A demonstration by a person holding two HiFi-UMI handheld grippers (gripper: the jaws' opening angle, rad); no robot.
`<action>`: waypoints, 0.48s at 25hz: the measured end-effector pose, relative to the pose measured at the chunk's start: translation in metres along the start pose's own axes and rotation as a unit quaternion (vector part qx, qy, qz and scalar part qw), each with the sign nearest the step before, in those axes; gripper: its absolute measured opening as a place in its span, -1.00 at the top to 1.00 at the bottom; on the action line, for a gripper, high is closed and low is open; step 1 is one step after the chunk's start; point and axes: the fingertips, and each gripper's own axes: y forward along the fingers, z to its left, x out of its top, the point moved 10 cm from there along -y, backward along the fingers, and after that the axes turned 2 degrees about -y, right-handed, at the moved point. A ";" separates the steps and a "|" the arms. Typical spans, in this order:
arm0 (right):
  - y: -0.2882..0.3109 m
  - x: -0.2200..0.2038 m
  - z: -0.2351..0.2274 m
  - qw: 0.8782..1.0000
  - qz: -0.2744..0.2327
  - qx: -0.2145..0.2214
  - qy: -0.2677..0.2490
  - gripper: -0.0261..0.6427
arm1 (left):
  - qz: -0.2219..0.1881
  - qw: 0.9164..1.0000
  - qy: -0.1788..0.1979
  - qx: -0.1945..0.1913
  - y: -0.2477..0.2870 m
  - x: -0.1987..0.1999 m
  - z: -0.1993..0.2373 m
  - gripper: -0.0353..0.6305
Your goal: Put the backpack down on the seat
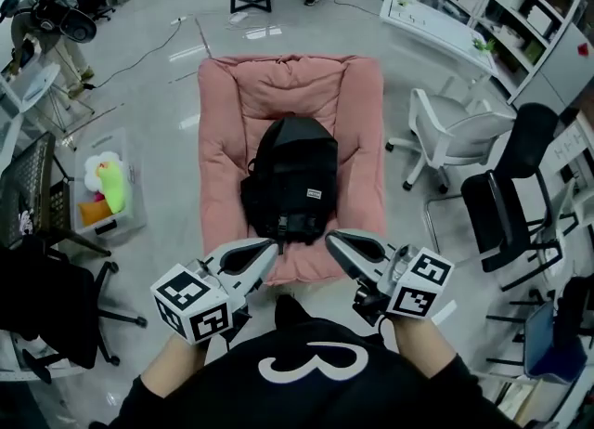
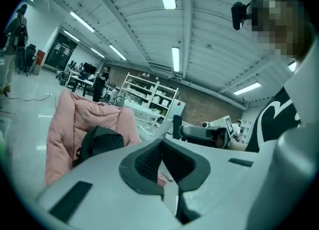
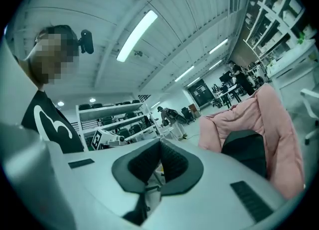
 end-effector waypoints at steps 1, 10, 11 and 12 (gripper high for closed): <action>-0.005 0.001 0.010 1.000 0.000 -0.002 -0.007 0.91 | -0.007 1.000 0.006 -0.009 -0.006 0.001 -0.012 0.88; -0.028 -0.009 0.064 0.999 0.018 -0.031 -0.041 0.91 | -0.034 0.997 0.068 0.008 -0.044 -0.006 -0.059 0.88; -0.027 -0.012 0.067 0.998 0.020 -0.030 -0.045 0.91 | -0.034 0.997 0.068 0.010 -0.046 -0.008 -0.060 0.88; -0.027 -0.014 0.069 0.998 0.023 -0.030 -0.046 0.91 | -0.034 0.997 0.066 0.011 -0.048 -0.011 -0.060 0.88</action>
